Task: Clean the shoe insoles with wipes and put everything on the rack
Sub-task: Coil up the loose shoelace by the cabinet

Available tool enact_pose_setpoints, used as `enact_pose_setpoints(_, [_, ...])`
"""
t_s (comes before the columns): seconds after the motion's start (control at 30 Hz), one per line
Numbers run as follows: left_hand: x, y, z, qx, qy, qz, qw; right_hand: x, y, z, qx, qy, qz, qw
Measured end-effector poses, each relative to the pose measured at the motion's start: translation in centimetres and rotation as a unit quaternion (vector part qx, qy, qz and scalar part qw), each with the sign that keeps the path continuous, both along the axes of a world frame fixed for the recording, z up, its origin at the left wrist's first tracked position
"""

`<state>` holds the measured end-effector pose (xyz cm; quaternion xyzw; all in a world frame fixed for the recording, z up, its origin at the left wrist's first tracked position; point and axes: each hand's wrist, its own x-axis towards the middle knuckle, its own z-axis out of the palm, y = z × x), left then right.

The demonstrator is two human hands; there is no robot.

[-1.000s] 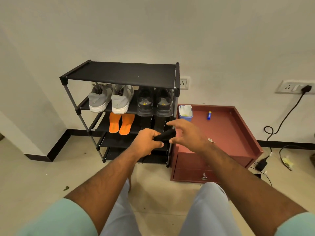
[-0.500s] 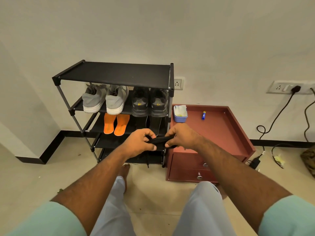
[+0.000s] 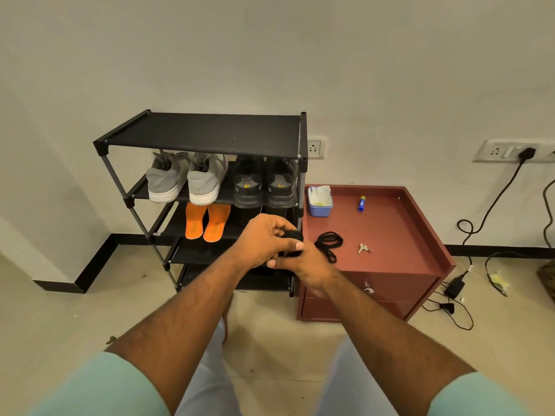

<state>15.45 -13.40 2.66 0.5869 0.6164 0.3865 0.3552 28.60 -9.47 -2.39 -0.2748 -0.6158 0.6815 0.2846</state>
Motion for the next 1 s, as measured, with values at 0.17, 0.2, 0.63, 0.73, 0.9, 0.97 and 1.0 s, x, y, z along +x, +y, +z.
enact_pose_setpoints(0.17, [0.1,0.9,-0.2,-0.004,0.024,0.003,1.000,-0.6,-0.6,-1.4,-0.169,0.078,0.031,0.982])
enact_pose_setpoints(0.2, [0.1,1.1,-0.2,-0.006,0.031,-0.001,0.999,-0.5,-0.5,-1.5,-0.181,0.079,0.041,0.979])
enact_pose_setpoints(0.63, [2.9,8.4,-6.7,-0.118,-0.048,0.034,0.991,5.3,8.0,-5.5,-0.077,-0.178,-0.001,0.981])
enact_pose_setpoints(0.73, [4.6,12.4,-10.4,-0.131,-0.078,0.053,0.987,7.0,11.9,-7.9,-0.025,-0.240,-0.058,0.969])
enact_pose_setpoints(0.9, [6.9,19.4,-17.6,-0.145,-0.096,0.071,0.982,10.6,20.9,-14.0,0.045,-0.336,-0.258,0.905])
enact_pose_setpoints(0.97, [7.8,21.9,-21.1,-0.134,-0.057,0.041,0.988,12.5,24.5,-16.7,0.089,-0.409,-0.310,0.854])
enact_pose_setpoints(1.0, [7.7,22.4,-21.4,-0.115,-0.018,0.024,0.993,13.2,25.6,-17.0,0.122,-0.440,-0.321,0.830])
